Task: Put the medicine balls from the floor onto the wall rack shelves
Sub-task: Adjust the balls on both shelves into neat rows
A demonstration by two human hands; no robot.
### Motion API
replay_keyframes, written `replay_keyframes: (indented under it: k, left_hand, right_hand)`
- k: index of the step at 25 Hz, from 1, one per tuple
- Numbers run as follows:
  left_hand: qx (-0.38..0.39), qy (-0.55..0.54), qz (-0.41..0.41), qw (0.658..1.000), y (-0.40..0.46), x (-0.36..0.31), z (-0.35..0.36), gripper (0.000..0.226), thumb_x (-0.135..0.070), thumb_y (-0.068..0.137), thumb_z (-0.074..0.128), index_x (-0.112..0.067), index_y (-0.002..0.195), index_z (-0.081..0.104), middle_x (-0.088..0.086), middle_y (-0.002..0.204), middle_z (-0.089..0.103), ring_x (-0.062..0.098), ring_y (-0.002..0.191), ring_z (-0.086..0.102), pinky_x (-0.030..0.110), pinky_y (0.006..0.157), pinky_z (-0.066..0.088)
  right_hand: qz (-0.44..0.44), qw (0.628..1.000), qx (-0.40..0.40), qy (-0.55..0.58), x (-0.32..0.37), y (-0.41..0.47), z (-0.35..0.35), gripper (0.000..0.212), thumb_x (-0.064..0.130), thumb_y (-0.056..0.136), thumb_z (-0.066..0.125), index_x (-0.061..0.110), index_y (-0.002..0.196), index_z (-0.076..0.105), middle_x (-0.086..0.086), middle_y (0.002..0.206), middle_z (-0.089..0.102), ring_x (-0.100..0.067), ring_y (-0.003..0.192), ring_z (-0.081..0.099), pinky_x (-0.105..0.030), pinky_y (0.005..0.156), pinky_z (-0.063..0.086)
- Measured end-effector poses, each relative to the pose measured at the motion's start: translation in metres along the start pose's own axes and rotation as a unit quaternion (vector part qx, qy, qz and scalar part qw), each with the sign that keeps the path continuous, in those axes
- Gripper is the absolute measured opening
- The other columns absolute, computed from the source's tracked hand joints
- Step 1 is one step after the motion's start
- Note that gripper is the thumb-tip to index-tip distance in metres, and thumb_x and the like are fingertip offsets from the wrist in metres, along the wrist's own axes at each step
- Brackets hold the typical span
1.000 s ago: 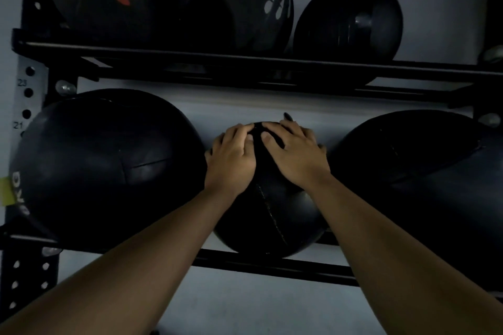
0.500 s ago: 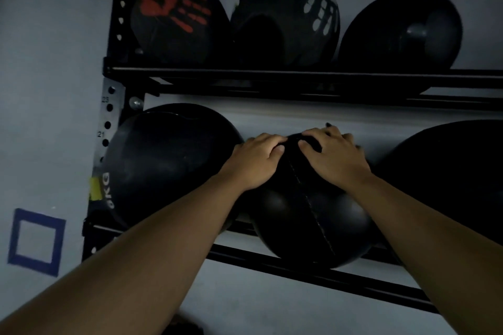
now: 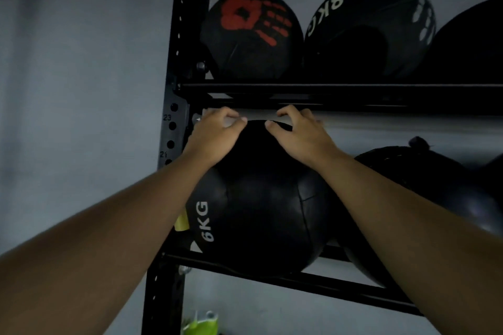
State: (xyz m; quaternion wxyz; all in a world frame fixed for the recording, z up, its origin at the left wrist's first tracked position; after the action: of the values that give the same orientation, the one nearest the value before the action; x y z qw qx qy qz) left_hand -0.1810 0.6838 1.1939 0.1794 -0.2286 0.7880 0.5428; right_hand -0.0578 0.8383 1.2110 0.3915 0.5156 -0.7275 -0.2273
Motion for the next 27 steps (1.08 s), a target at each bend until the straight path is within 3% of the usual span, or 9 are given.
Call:
replay_keyframes:
  k: [4, 7, 10, 13, 16, 20, 22, 24, 27]
  left_hand:
    - [0.05, -0.107, -0.084, 0.989, -0.013, 0.061, -0.003, 0.069, -0.077, 0.095, 0.05, -0.032, 0.147, 0.059, 0.003, 0.155, 0.055, 0.028, 0.141, 0.056, 0.034, 0.1, 0.041]
    - [0.029, -0.198, -0.119, 0.973, -0.027, 0.072, 0.007, 0.083, -0.088, 0.084, 0.05, -0.039, 0.15, 0.056, -0.001, 0.147, 0.061, 0.027, 0.138, 0.059, 0.035, 0.102, 0.048]
    - [0.01, -0.153, -0.104, 0.983, -0.024, 0.054, 0.022, 0.094, -0.098, 0.072, 0.042, -0.044, 0.148, 0.054, 0.0, 0.15, 0.059, 0.031, 0.139, 0.057, 0.056, 0.115, 0.046]
    - [0.015, -0.103, -0.094, 0.99, -0.025, 0.037, 0.025, 0.099, -0.101, 0.068, 0.034, -0.046, 0.149, 0.05, 0.0, 0.154, 0.053, 0.034, 0.142, 0.052, 0.061, 0.118, 0.042]
    - [0.019, -0.105, -0.09, 0.99, -0.03, 0.036, 0.02, 0.101, -0.1, 0.069, 0.035, -0.045, 0.153, 0.047, 0.001, 0.159, 0.05, 0.035, 0.147, 0.048, 0.061, 0.119, 0.039]
    - [0.056, -0.096, -0.079, 0.991, -0.024, 0.037, 0.016, 0.087, -0.091, 0.083, 0.045, -0.039, 0.153, 0.05, 0.004, 0.156, 0.052, 0.034, 0.142, 0.054, 0.049, 0.111, 0.045]
    - [0.044, -0.089, -0.048, 0.994, -0.017, 0.024, 0.012, 0.058, -0.071, 0.095, 0.056, -0.035, 0.14, 0.064, 0.002, 0.147, 0.061, 0.029, 0.135, 0.06, 0.037, 0.098, 0.044]
    - [0.007, -0.113, 0.003, 0.994, -0.012, -0.005, 0.003, 0.015, -0.051, 0.099, 0.065, -0.042, 0.108, 0.074, -0.008, 0.122, 0.072, 0.017, 0.116, 0.068, 0.023, 0.085, 0.044]
    - [-0.044, -0.085, 0.143, 0.985, -0.005, -0.085, 0.005, 0.012, -0.032, 0.1, 0.068, -0.034, 0.092, 0.077, -0.011, 0.099, 0.074, 0.009, 0.093, 0.07, 0.022, 0.078, 0.049]
  right_hand:
    - [0.021, 0.999, -0.008, -0.041, 0.008, -0.005, 0.026, 0.071, 0.084, 0.087, 0.034, 0.046, 0.146, 0.045, -0.002, 0.156, 0.042, -0.037, 0.143, 0.035, -0.06, 0.111, 0.034]
    - [0.028, 0.999, -0.012, -0.029, 0.005, -0.004, 0.025, 0.072, 0.086, 0.085, 0.034, 0.048, 0.145, 0.046, 0.0, 0.155, 0.043, -0.036, 0.144, 0.035, -0.062, 0.114, 0.034]
    - [0.052, 0.998, -0.019, 0.02, -0.019, -0.01, 0.014, 0.069, 0.086, 0.083, 0.036, 0.053, 0.143, 0.048, 0.006, 0.152, 0.044, -0.031, 0.144, 0.034, -0.05, 0.108, 0.036]
    - [0.057, 0.996, -0.03, 0.063, -0.036, -0.019, 0.008, 0.069, 0.087, 0.081, 0.036, 0.056, 0.142, 0.049, 0.011, 0.151, 0.044, -0.028, 0.145, 0.032, -0.04, 0.098, 0.029]
    - [0.053, 0.996, -0.035, 0.069, -0.031, -0.02, 0.01, 0.075, 0.089, 0.078, 0.035, 0.055, 0.144, 0.048, 0.011, 0.154, 0.044, -0.029, 0.146, 0.032, -0.044, 0.109, 0.032]
    - [0.045, 0.999, 0.0, 0.015, -0.028, -0.025, 0.002, 0.079, 0.087, 0.086, 0.031, 0.05, 0.155, 0.037, 0.005, 0.167, 0.036, -0.033, 0.153, 0.03, -0.053, 0.122, 0.029]
    - [0.016, 0.999, 0.02, -0.03, -0.029, -0.026, -0.011, 0.075, 0.082, 0.091, 0.035, 0.045, 0.155, 0.042, 0.001, 0.163, 0.042, -0.031, 0.15, 0.038, -0.05, 0.118, 0.036]
    - [-0.041, 0.996, -0.012, -0.073, -0.026, -0.023, -0.038, 0.057, 0.069, 0.097, 0.046, 0.036, 0.143, 0.056, -0.001, 0.146, 0.059, -0.027, 0.135, 0.056, -0.042, 0.107, 0.047]
    - [-0.112, 0.978, -0.139, -0.104, -0.037, -0.017, -0.115, 0.031, 0.046, 0.099, 0.056, 0.025, 0.117, 0.07, -0.005, 0.112, 0.077, -0.032, 0.105, 0.071, -0.041, 0.086, 0.056]
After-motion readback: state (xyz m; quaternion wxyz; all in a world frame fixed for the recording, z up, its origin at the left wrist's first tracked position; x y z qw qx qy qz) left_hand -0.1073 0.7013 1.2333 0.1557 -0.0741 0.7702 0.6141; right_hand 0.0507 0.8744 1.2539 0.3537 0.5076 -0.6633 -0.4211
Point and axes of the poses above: each hand's wrist, its own y-axis towards the middle knuckle, its own z-axis out of the palm, x = y × z, the point moved 3 cm from there along y, towards the middle knuckle
